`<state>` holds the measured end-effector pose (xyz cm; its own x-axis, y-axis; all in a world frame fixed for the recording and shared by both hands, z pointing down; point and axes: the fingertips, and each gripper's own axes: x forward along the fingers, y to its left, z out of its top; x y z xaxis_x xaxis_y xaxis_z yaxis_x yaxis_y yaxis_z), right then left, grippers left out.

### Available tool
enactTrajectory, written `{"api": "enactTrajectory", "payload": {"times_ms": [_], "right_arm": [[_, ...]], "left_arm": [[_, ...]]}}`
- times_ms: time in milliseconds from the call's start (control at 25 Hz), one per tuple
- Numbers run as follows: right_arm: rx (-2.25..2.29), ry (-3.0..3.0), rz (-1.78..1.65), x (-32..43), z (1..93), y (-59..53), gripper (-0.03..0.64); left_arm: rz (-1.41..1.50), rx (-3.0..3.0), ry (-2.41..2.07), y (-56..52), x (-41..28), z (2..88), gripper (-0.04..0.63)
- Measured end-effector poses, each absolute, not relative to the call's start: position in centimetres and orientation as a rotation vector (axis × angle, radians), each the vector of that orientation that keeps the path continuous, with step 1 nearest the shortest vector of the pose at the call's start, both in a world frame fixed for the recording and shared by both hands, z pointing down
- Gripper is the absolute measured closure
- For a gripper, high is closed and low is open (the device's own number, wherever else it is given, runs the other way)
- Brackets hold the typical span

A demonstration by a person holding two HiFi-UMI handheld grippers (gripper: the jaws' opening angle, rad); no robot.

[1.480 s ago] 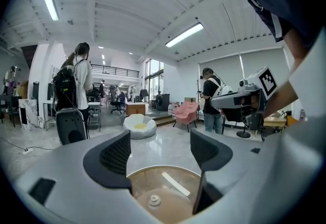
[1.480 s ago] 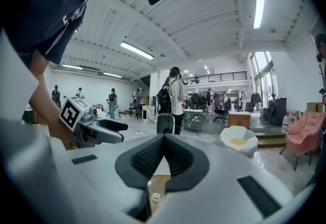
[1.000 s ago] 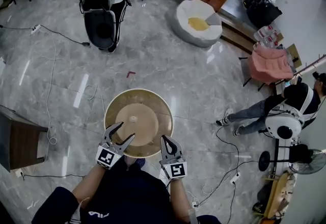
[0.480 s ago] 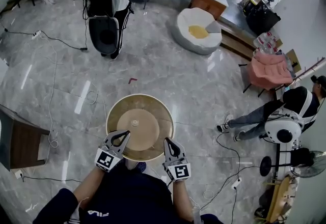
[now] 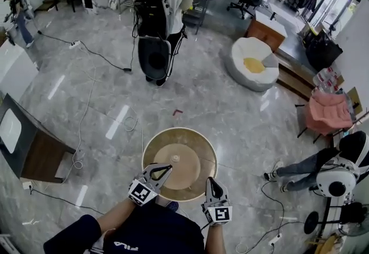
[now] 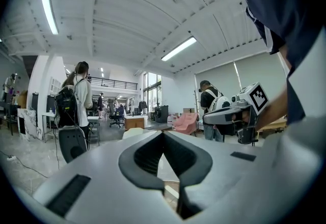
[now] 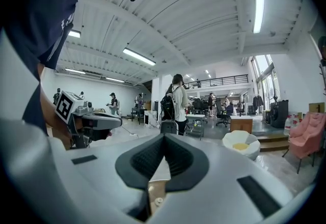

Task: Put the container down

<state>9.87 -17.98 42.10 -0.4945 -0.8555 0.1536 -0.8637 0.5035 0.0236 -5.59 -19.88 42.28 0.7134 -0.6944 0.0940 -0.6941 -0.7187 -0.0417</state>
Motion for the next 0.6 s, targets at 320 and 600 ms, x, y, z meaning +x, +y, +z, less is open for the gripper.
{"api": "enactTrajectory", "payload": {"times_ms": [320,600], "right_arm": [[1.454,-2.621,0.06,9.2,41.5,-18.4,0.588],[1.441,-2.634,0.051,9.1,41.2,-18.3,0.588]], "left_arm": [[-0.175,-2.888,1.232,-19.4,-6.6,42.3,0.57],[-0.182,-2.884,1.249,-19.1,-6.9,42.3,0.57]]}}
